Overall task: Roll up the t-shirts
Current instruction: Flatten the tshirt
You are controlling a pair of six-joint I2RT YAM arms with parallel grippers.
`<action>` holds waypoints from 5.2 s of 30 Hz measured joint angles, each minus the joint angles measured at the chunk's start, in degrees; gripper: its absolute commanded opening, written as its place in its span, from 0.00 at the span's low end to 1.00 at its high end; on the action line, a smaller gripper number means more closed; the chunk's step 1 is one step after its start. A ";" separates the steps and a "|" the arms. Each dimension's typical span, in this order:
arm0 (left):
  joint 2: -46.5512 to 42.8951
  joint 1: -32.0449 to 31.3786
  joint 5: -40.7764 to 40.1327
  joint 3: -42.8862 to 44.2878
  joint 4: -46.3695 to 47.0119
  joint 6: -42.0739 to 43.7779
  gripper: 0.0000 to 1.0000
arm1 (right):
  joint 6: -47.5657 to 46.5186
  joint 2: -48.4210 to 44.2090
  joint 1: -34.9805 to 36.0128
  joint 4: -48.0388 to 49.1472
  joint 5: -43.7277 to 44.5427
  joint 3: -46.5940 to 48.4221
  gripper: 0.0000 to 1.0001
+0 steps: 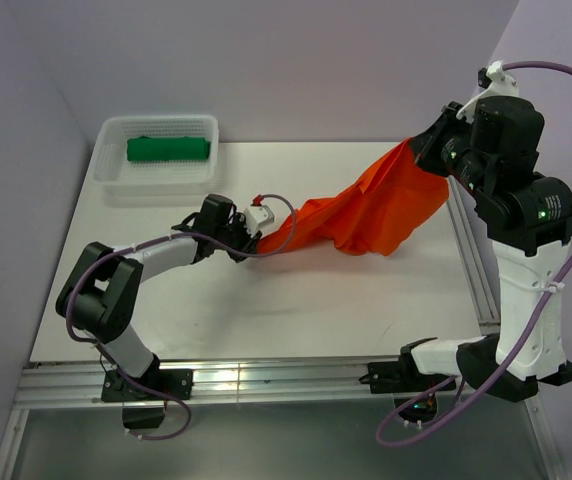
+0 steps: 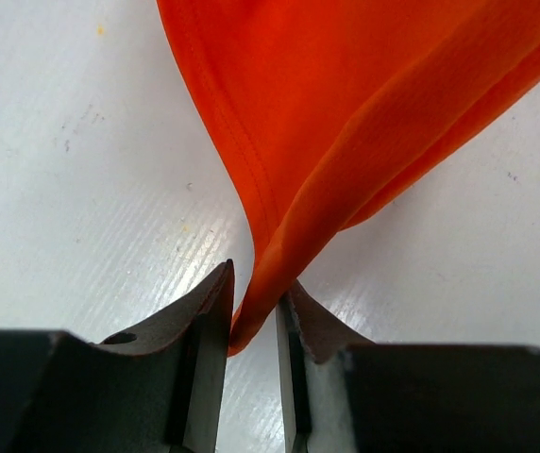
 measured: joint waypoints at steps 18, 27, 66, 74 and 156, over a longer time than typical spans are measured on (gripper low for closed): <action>0.02 0.00 -0.61 0.00 -2.73 1.49 0.04 | -0.61 -0.48 -1.07 0.00 -0.85 -0.72 0.00; -0.13 0.22 -6.49 5.75 -9.97 1.81 0.00 | -1.27 -2.36 -1.44 0.85 -0.63 -5.57 0.00; -32.70 11.04 -13.92 46.21 -41.27 4.33 0.00 | -4.24 -24.87 -3.82 10.62 -10.38 -13.16 0.00; -9.57 13.73 -12.98 57.42 -39.39 4.50 0.00 | -5.35 0.26 -4.31 17.07 -8.81 -1.97 0.00; -6.80 17.79 9.11 42.80 -21.42 3.02 0.00 | 5.66 -12.48 -23.54 59.04 -33.99 -49.27 0.00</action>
